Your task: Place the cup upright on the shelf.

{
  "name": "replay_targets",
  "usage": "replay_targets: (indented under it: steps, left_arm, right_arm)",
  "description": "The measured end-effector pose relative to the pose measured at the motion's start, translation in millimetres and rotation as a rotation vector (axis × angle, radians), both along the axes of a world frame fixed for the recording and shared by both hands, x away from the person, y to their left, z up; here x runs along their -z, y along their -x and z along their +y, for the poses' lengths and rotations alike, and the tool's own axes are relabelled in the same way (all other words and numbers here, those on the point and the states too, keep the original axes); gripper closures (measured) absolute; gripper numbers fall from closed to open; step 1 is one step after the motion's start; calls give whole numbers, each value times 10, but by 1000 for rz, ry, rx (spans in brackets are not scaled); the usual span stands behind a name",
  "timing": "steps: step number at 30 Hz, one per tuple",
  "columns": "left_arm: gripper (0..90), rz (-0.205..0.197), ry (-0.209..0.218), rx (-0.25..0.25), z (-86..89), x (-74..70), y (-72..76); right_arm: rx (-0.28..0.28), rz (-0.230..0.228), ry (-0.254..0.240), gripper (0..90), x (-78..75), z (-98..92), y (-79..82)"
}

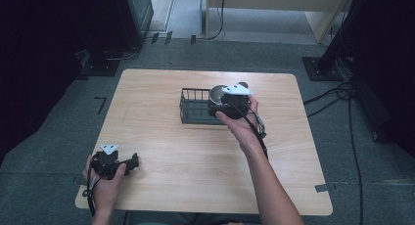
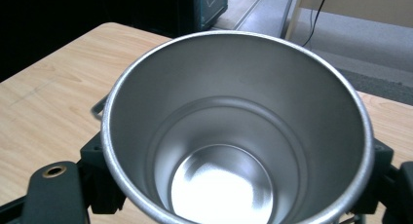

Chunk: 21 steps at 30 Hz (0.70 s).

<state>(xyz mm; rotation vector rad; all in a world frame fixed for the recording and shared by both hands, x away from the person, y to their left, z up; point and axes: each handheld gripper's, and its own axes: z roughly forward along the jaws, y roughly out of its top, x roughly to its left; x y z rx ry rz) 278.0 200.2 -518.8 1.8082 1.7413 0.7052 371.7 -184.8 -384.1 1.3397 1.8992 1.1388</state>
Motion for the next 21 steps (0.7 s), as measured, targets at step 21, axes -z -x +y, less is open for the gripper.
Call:
replay_targets:
  steps: [21]
  left_arm:
    - [0, 1, -1, 1, 1, 0, 0]
  right_arm:
    - [74, 27, 3, 183, 102, -161, -470]
